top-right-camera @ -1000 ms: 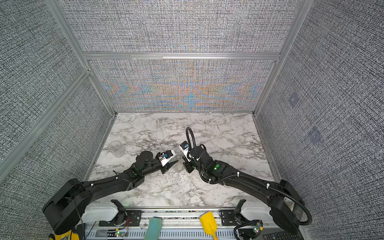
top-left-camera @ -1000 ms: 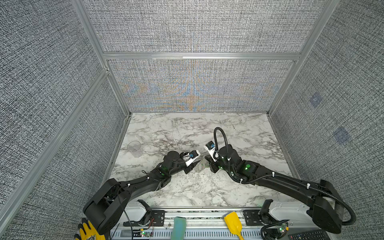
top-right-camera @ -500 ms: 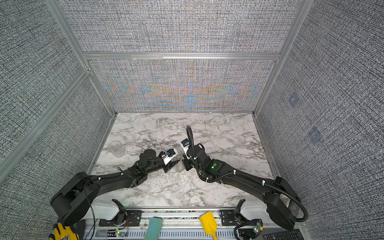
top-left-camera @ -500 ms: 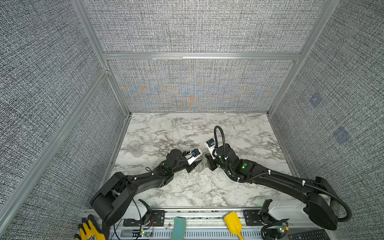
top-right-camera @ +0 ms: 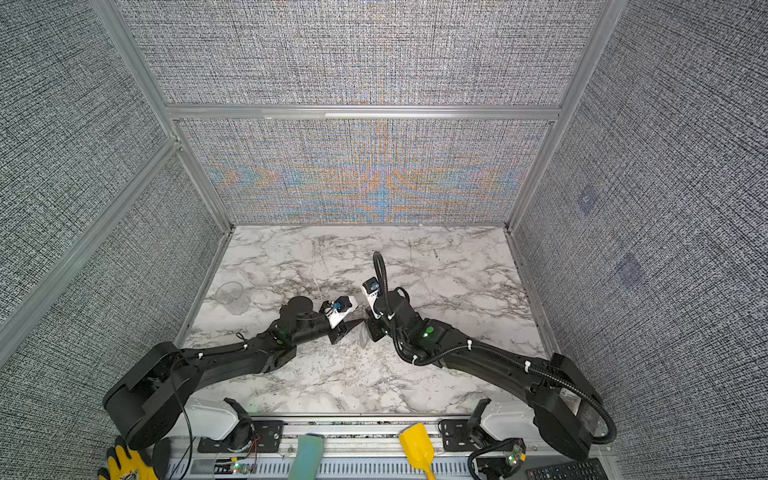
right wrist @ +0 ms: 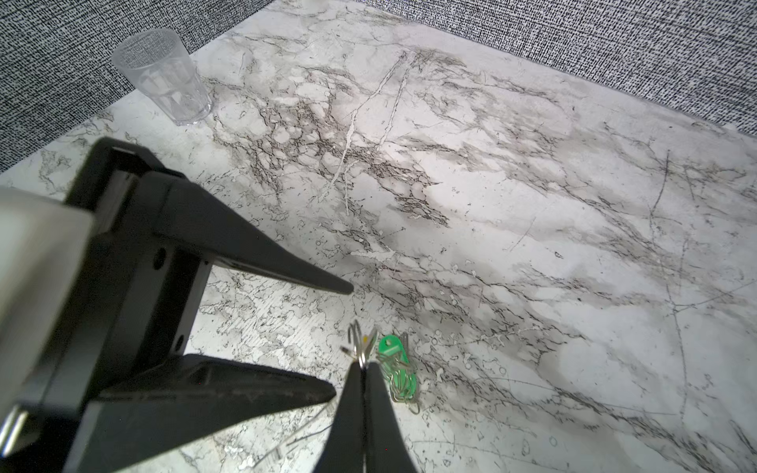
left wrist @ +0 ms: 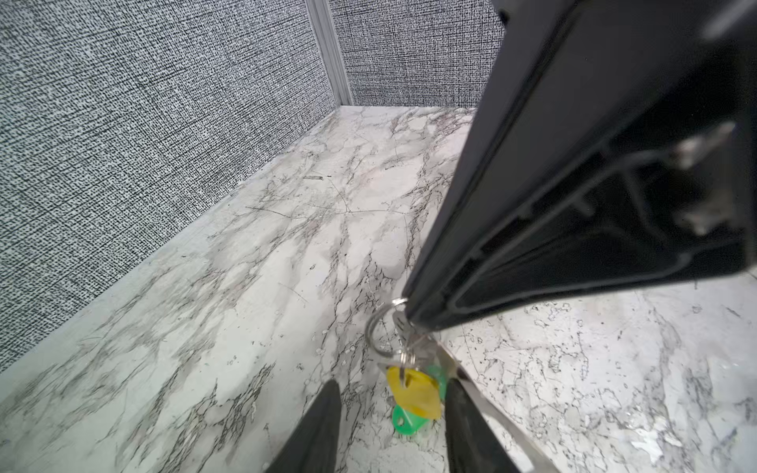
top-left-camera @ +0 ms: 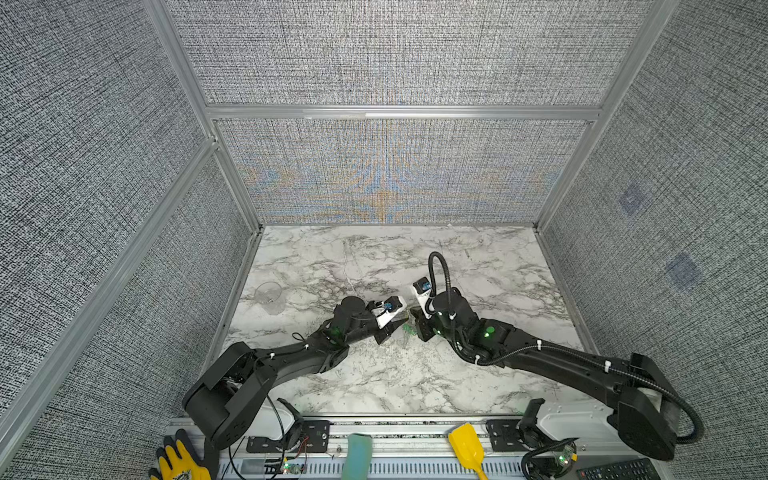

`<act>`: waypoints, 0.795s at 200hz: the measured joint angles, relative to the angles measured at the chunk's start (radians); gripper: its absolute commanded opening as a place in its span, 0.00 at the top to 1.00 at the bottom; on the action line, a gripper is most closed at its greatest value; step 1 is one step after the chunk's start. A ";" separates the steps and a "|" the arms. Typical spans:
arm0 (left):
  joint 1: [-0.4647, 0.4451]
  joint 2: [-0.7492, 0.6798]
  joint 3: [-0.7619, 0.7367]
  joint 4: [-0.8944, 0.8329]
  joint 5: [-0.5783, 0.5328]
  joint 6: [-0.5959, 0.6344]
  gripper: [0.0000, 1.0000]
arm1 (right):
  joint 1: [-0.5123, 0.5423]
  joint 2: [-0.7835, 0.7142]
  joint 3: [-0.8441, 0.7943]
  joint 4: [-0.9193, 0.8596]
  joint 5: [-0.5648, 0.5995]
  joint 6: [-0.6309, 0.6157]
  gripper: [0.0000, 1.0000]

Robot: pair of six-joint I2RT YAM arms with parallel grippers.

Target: Remove the keys from the keyring

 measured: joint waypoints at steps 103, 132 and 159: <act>0.000 -0.070 -0.006 -0.038 0.064 0.015 0.55 | -0.141 -0.118 -0.196 0.243 -0.314 -0.043 1.00; -0.002 -0.099 -0.031 -0.038 0.075 0.014 0.55 | -0.158 -0.110 -0.206 0.304 -0.396 -0.042 1.00; -0.011 -0.105 -0.049 -0.038 0.064 0.012 0.56 | -0.163 -0.107 -0.213 0.349 -0.448 -0.031 1.00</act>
